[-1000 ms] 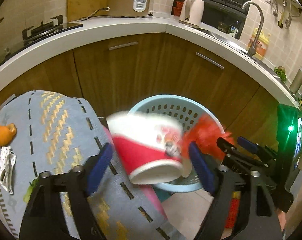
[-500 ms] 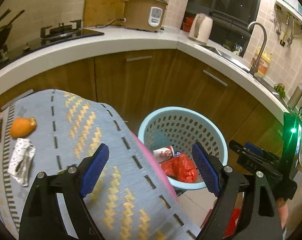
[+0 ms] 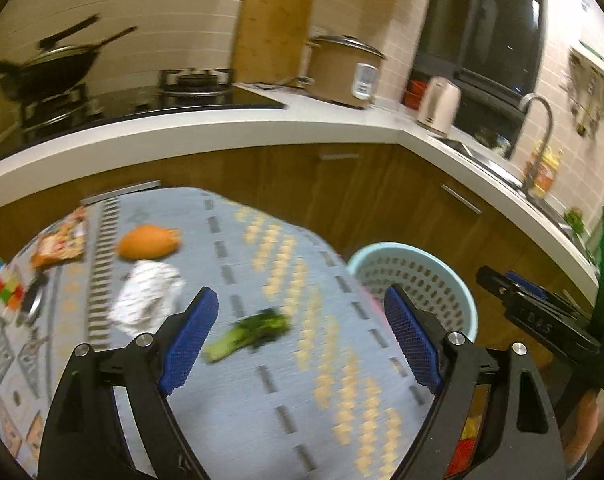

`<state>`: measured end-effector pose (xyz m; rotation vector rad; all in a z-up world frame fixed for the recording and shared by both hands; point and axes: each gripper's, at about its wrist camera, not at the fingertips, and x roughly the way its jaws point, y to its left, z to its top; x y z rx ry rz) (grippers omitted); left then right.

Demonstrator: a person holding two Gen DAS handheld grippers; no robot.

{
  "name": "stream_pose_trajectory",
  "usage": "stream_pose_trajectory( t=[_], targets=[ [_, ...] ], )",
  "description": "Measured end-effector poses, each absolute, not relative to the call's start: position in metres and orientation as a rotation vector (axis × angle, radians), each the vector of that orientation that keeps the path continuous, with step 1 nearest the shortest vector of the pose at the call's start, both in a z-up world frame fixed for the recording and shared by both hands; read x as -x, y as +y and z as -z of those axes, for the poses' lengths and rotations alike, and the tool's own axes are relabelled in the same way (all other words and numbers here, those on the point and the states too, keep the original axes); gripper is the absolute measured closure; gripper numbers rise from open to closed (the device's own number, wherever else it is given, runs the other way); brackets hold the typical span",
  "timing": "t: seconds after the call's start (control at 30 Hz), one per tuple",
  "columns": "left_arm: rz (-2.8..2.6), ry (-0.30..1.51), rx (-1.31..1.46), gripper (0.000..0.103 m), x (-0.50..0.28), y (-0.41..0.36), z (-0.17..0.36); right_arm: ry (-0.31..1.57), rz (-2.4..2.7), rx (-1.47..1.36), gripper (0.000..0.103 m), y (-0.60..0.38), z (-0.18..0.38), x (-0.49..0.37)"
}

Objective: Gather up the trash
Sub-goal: 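Move both tools back over the table toward the snack bag and bread roll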

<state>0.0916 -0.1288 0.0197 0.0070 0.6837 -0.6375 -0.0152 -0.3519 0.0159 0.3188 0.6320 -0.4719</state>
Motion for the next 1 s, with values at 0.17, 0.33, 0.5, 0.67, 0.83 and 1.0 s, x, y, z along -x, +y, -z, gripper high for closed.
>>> stream_pose_trajectory(
  t=[0.17,0.33,0.5,0.67,0.83,1.0],
  targets=[
    [0.538,0.696,0.059,0.021,-0.106,-0.074,-0.017,0.651,0.369,-0.290,0.047,-0.311,-0.013,-0.004],
    [0.429,0.717,0.084,0.022,-0.124,-0.021,-0.011,0.685,0.290,-0.271,0.047,-0.278,-0.001,-0.025],
    [0.332,0.720,0.093,0.023,-0.150,0.023,-0.006,0.705,0.241,-0.275,0.047,-0.252,0.013,-0.048],
    [0.328,0.758,0.097,0.030,-0.197,0.035,0.004,0.749,0.187,-0.263,0.050,-0.227,0.030,-0.071],
    [0.315,0.812,0.070,0.030,-0.251,0.018,0.020,0.779,0.154,-0.231,0.050,-0.216,0.030,-0.091],
    [0.230,0.890,0.004,0.033,-0.299,0.002,0.045,0.804,0.129,-0.175,0.050,-0.203,0.027,-0.111]
  ],
)
